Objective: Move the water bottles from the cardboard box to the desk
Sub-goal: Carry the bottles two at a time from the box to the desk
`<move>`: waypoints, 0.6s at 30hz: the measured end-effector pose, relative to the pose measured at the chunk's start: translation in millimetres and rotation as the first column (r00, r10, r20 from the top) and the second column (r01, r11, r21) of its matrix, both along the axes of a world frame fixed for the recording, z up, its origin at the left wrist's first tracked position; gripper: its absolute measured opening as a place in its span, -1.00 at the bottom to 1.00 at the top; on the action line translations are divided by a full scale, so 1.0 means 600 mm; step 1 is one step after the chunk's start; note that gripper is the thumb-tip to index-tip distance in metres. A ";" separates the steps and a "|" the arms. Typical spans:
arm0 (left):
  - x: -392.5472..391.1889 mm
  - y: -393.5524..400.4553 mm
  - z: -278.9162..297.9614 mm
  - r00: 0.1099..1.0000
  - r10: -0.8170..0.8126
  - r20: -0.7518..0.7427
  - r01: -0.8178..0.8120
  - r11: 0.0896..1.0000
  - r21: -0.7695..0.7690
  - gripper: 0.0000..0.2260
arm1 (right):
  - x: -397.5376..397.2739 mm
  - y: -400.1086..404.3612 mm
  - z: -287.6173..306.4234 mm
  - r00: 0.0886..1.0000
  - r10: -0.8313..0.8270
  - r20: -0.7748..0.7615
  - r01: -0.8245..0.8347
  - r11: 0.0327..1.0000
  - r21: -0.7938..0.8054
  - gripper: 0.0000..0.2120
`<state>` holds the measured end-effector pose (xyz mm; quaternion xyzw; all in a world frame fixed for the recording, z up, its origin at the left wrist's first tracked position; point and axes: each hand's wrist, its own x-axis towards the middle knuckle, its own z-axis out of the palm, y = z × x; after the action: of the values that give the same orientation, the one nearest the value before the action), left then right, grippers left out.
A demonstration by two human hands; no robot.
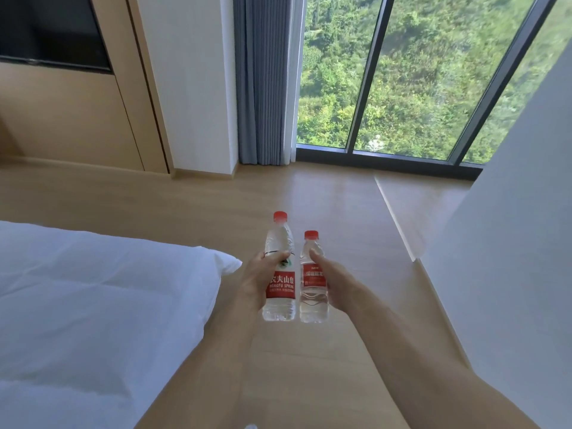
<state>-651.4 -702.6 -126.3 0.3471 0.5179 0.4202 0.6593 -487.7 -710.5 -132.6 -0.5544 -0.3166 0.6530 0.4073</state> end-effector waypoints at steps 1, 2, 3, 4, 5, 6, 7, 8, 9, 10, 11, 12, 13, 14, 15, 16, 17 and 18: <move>-0.005 0.037 0.003 1.000 -0.003 -0.005 0.003 1.000 -0.001 -0.67 | -0.006 0.035 0.004 1.000 -0.002 0.010 0.002 1.000 0.001 -0.60; -0.008 0.071 0.006 1.000 -0.007 -0.008 0.007 1.000 -0.002 -0.65 | -0.011 0.066 0.009 1.000 -0.005 0.012 0.005 1.000 -0.001 -0.59; -0.011 0.103 0.009 1.000 -0.012 -0.012 0.012 1.000 0.001 -0.65 | -0.015 0.095 0.013 1.000 -0.004 0.014 0.004 1.000 0.003 -0.57; -0.015 0.136 0.011 1.000 -0.019 -0.018 0.019 1.000 0.007 -0.65 | -0.019 0.124 0.017 1.000 -0.001 0.014 0.001 1.000 0.010 -0.56; -0.018 0.168 0.012 0.999 -0.026 -0.025 0.027 0.999 0.017 -0.65 | -0.023 0.153 0.020 1.000 0.000 0.010 0.000 1.000 0.016 -0.54; -0.020 0.198 0.014 0.999 -0.029 -0.030 0.029 0.999 0.024 -0.66 | -0.026 0.182 0.021 1.000 -0.007 0.006 0.006 1.000 0.022 -0.53; -0.022 0.225 0.015 0.999 -0.029 -0.030 0.030 0.999 0.026 -0.66 | -0.028 0.210 0.023 1.000 -0.018 0.001 0.018 0.999 0.026 -0.53; -0.021 0.249 0.016 0.999 -0.030 -0.027 0.031 0.999 0.022 -0.66 | -0.030 0.235 0.025 1.000 -0.024 -0.004 0.024 0.999 0.028 -0.53; -0.021 0.272 0.015 0.999 -0.033 -0.024 0.034 0.999 0.014 -0.66 | -0.032 0.258 0.025 1.000 -0.022 -0.005 0.022 0.999 0.027 -0.53; -0.020 0.296 0.014 0.999 -0.038 -0.022 0.038 0.999 0.007 -0.65 | -0.032 0.282 0.024 1.000 -0.022 -0.006 0.023 0.999 0.031 -0.55; -0.018 0.321 0.011 0.999 -0.042 -0.021 0.042 0.999 0.003 -0.65 | -0.030 0.306 0.022 0.999 -0.030 -0.017 0.031 0.999 0.037 -0.56; -0.016 0.345 0.007 0.999 -0.045 -0.019 0.045 0.999 -0.001 -0.65 | -0.028 0.331 0.018 0.999 -0.038 -0.033 0.039 0.998 0.041 -0.57; -0.014 0.369 0.004 0.999 -0.048 -0.015 0.048 0.999 -0.007 -0.66 | -0.025 0.355 0.015 0.998 -0.042 -0.045 0.044 0.998 0.043 -0.57; -0.010 0.391 0.001 0.999 -0.046 -0.012 0.045 0.999 -0.015 -0.67 | -0.022 0.378 0.010 0.998 -0.041 -0.049 0.043 0.998 0.043 -0.56; -0.006 0.415 -0.004 0.999 -0.037 -0.011 0.036 0.999 -0.024 -0.69 | -0.017 0.402 0.004 0.998 -0.038 -0.050 0.040 0.998 0.043 -0.55; -0.002 0.441 -0.009 1.000 -0.027 -0.009 0.026 0.999 -0.030 -0.71 | -0.011 0.430 -0.004 0.998 -0.036 -0.052 0.038 0.998 0.042 -0.56; 0.003 0.468 -0.015 1.000 -0.018 -0.007 0.018 0.999 -0.033 -0.72 | -0.004 0.459 -0.012 0.998 -0.034 -0.058 0.036 0.998 0.042 -0.57; 0.009 0.497 -0.021 1.000 -0.008 -0.005 0.008 0.999 -0.037 -0.71 | 0.003 0.491 -0.020 0.997 -0.032 -0.064 0.034 0.999 0.040 -0.57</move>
<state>-646.0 -404.1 -138.9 0.3379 0.5259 0.4071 0.6660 -485.7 -415.7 -144.4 -0.5301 -0.3077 0.6568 0.4392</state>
